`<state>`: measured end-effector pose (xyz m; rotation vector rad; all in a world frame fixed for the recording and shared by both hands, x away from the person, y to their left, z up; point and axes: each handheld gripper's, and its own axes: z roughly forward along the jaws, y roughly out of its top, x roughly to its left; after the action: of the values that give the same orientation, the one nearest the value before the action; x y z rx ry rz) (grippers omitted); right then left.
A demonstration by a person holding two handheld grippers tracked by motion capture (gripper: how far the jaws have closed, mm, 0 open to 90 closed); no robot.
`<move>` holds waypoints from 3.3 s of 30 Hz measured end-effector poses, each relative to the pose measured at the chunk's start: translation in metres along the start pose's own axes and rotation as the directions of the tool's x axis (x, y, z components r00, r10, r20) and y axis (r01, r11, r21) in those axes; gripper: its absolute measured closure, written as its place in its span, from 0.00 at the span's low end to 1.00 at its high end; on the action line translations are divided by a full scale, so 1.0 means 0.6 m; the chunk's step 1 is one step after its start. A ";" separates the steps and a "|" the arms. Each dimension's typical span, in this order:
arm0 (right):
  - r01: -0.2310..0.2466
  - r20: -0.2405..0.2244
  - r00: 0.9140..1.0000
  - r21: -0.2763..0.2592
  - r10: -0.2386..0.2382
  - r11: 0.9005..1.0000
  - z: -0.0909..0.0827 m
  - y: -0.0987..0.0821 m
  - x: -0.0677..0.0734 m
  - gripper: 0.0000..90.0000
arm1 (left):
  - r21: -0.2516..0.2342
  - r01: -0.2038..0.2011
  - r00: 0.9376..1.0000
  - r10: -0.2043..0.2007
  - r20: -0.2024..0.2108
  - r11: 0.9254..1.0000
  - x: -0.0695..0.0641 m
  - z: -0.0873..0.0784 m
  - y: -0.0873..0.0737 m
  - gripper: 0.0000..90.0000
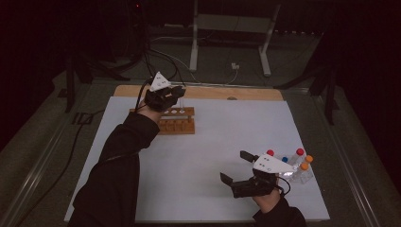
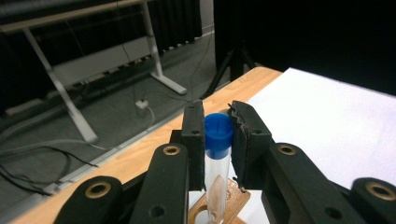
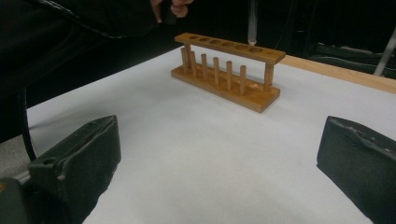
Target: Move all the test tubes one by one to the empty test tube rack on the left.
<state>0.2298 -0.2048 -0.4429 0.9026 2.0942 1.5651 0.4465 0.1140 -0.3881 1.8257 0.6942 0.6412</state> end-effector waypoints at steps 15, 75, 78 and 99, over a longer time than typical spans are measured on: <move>-0.005 -0.005 1.000 0.000 0.005 1.000 -0.001 -0.002 0.000 0.00 | 0.033 0.070 0.997 -0.070 -0.018 0.997 0.001 0.037 -0.068 0.86; -0.112 0.403 0.911 0.029 0.091 0.993 -0.164 -0.055 -0.095 0.09 | 0.016 0.041 0.940 -0.044 0.339 0.999 -0.145 -0.176 -0.150 0.02; -0.135 0.423 0.900 0.037 0.107 0.990 -0.167 -0.066 -0.102 0.18 | 0.016 0.037 0.935 -0.040 0.352 0.999 -0.158 -0.188 -0.159 0.02; -0.185 0.586 0.807 0.127 0.076 0.975 -0.130 -0.091 -0.119 0.68 | 0.009 0.008 0.923 -0.011 0.384 1.000 -0.193 -0.221 -0.174 0.02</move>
<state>0.2173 -0.3184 -0.4758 1.4083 1.7597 0.9793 0.2561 0.1457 -0.4557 1.8803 0.4407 0.2575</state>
